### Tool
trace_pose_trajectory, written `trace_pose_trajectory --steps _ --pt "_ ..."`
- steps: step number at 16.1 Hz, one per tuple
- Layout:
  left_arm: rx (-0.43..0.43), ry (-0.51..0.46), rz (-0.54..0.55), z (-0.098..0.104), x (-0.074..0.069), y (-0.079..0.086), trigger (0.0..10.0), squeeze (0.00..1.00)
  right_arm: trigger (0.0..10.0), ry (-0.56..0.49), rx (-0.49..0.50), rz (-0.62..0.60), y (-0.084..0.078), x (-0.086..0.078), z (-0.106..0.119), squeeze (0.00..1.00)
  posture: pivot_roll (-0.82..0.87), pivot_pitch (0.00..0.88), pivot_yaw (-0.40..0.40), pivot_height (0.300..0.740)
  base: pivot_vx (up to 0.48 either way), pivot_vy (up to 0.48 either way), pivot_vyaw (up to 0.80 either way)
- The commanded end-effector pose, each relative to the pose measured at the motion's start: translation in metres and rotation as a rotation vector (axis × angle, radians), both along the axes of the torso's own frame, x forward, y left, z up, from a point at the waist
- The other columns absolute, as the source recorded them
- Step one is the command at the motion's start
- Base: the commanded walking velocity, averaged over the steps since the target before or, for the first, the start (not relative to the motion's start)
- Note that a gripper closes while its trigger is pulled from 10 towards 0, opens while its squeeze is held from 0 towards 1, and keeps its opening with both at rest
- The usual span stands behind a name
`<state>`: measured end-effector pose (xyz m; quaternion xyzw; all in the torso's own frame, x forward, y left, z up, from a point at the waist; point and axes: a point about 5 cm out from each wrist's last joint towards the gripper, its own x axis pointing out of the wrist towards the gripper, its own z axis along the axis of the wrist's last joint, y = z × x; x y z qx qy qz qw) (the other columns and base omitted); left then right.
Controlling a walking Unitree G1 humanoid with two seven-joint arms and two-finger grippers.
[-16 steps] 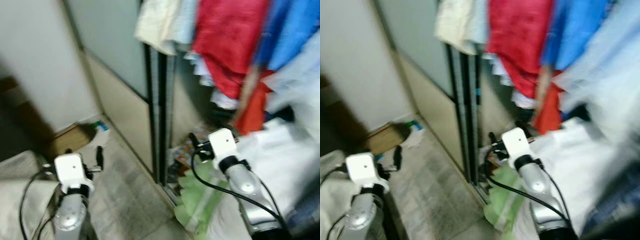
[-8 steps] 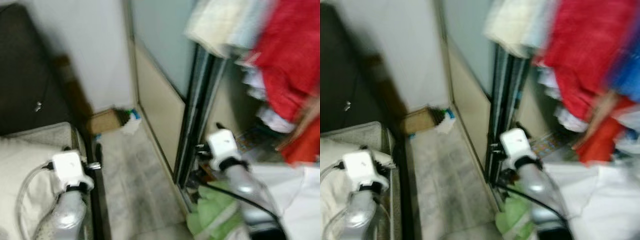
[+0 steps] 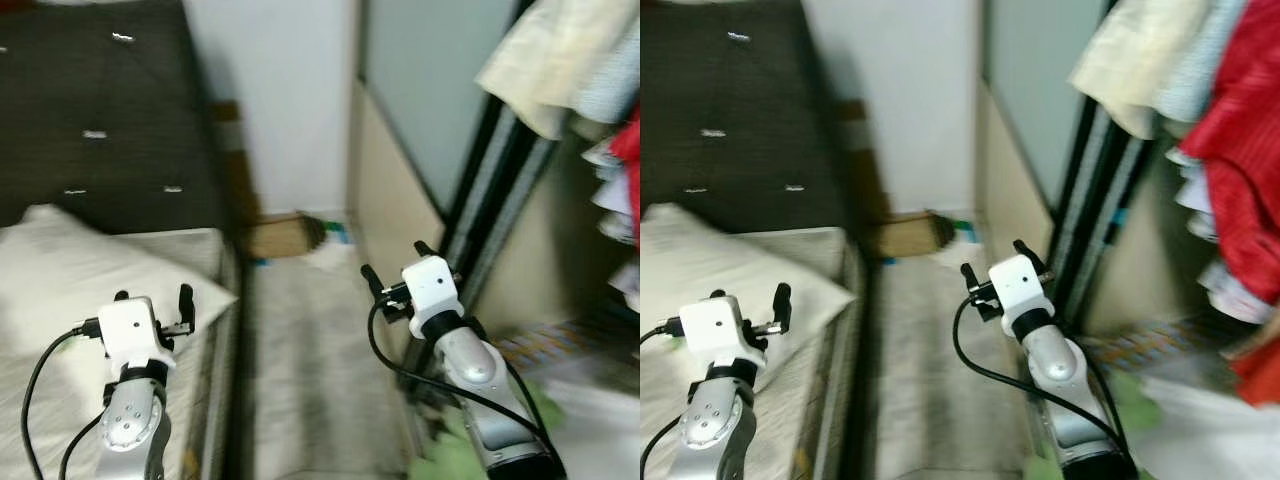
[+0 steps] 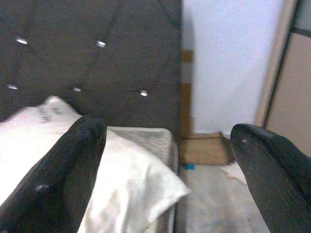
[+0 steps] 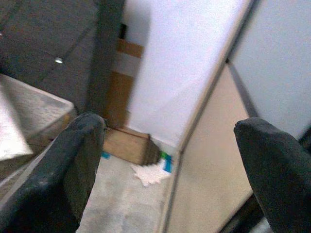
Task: Clean up the room
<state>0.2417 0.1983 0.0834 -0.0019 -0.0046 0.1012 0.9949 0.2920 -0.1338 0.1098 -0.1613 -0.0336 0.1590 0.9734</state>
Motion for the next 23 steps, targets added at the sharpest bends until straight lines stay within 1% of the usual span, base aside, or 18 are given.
trace_pose_trajectory --steps 1,2,3,7,9,11,13,15,23 --pt "-0.002 0.006 -0.015 -0.0003 0.0012 -0.0043 10.0 0.00 10.0 -0.003 0.004 -0.021 -0.0059 0.0006 0.0004 0.00 -0.18 0.000 0.036 0.740 0.000 0.000 0.80" --pt "0.003 -0.002 -0.042 0.0000 0.0014 -0.0051 10.0 0.00 10.0 -0.004 0.005 -0.022 -0.0056 0.0008 0.0004 0.00 -0.18 0.000 0.040 0.740 0.000 0.000 0.80" --pt "0.008 -0.003 -0.048 0.0002 0.0017 -0.0051 10.0 0.00 10.0 -0.005 0.005 -0.022 -0.0057 0.0017 0.0006 0.00 -0.18 0.000 0.040 0.740 0.000 0.000 0.80" --pt "0.021 -0.003 -0.049 0.0010 0.0014 -0.0041 10.0 0.00 10.0 -0.011 0.007 -0.022 -0.0058 0.0031 0.0015 0.00 -0.18 0.000 0.045 0.740 0.000 0.000 0.80" --pt "0.004 -0.001 -0.049 0.0004 0.0012 -0.0049 10.0 0.00 10.0 -0.015 0.007 -0.024 -0.0073 0.0041 0.0028 0.00 -0.18 0.000 0.045 0.740 0.000 0.000 0.80" --pt "0.005 -0.005 -0.043 0.0006 0.0009 -0.0052 10.0 0.00 10.0 -0.016 0.008 -0.025 -0.0082 0.0045 0.0029 0.00 -0.18 0.000 0.048 0.740 0.000 0.000 0.80" --pt "0.009 -0.008 -0.037 0.0009 0.0013 -0.0044 10.0 0.00 10.0 -0.017 0.010 -0.023 -0.0071 0.0046 0.0031 0.00 -0.18 0.000 0.051 0.740 0.000 0.000 0.80" --pt "0.035 -0.019 -0.041 0.0026 0.0022 -0.0035 10.0 0.00 10.0 -0.019 0.014 -0.019 -0.0057 0.0043 0.0035 0.00 -0.18 0.000 0.051 0.740 0.000 0.000 0.80" --pt "0.026 -0.017 -0.043 0.0019 0.0041 -0.0051 10.0 0.00 10.0 -0.024 0.018 0.019 -0.0009 0.0031 0.0032 0.00 -0.19 0.000 0.059 0.740 0.000 0.000 0.80"
